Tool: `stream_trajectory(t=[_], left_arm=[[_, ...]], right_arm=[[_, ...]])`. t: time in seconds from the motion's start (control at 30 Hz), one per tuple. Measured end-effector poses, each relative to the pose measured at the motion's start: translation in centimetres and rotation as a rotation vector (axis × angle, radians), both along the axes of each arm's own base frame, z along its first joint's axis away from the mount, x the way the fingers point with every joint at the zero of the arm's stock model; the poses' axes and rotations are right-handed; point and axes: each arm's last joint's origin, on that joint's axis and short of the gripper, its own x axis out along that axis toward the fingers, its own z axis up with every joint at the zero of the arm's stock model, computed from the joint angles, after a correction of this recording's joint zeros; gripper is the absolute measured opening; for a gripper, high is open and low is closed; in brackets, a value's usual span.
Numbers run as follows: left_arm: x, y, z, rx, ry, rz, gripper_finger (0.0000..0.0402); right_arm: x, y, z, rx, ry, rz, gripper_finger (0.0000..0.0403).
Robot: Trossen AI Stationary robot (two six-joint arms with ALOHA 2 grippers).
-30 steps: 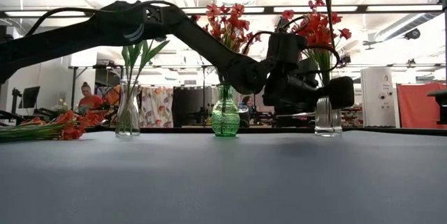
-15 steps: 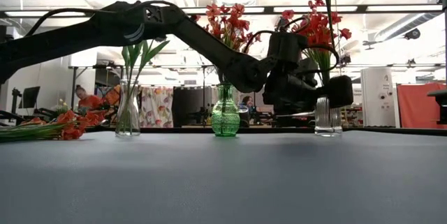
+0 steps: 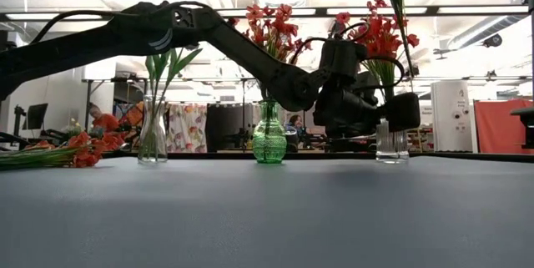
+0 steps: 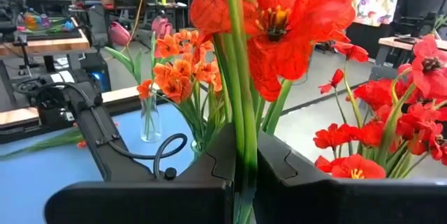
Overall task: Sort flowers into vase by color
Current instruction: Put the red flowers into the right transparent vase
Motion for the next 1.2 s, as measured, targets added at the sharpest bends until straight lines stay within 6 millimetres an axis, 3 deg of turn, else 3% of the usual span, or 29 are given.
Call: stream_trajectory(t=[0.37, 0.6, 0.87, 1.2], left_arm=[[-0.1, 0.1, -0.3, 0.004, 0.035, 0.007, 0.0258], [-0.5, -0.3, -1.7, 0.124, 0.13, -0.046, 0.0267], [-0.8, -0.5, -1.6, 0.128, -0.029, -0.105, 0.0272], [-0.8, -0.5, -1.9, 0.14, -0.036, -0.113, 0.0272]], right_arm=[[-0.1, -0.1, -0.6, 0.013, 0.025, -0.052, 0.0013], [-0.3, -0.1, -0.7, 0.015, 0.031, -0.046, 0.0013], [-0.3, -0.1, -0.8, 0.015, 0.046, -0.046, 0.0013], [-0.3, -0.1, -1.1, 0.038, 0.053, -0.048, 0.0013]])
